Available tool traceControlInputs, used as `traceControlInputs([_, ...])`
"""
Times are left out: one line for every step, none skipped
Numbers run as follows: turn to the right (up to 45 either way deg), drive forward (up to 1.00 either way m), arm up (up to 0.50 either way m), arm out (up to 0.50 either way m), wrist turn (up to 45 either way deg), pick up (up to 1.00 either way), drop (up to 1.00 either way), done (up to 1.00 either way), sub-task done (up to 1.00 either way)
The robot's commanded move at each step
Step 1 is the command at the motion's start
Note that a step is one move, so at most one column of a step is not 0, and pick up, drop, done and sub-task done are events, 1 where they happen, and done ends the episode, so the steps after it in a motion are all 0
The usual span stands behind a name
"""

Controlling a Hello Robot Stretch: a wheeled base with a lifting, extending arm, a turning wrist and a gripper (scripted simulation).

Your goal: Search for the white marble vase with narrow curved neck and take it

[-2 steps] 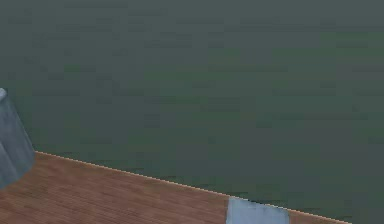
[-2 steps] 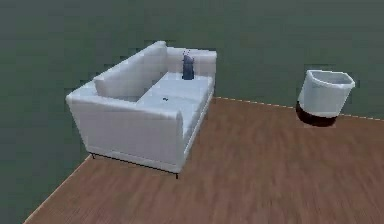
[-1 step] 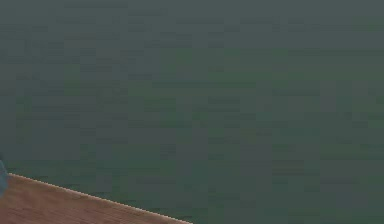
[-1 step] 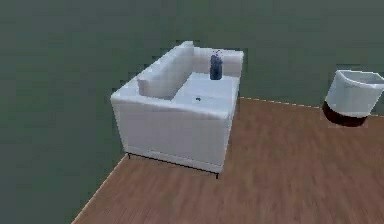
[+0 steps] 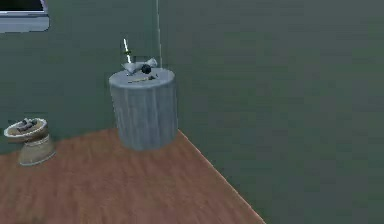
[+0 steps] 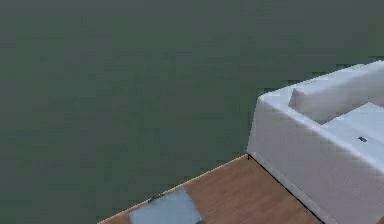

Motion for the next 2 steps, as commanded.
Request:
traceControlInputs([-27.0, 0.0, 0.0, 0.0, 0.0, 0.0, 0.0, 0.0, 0.0])
traceControlInputs([0.0, 1.0, 0.0, 0.0, 0.0, 0.0, 0.0, 0.0, 0.0])
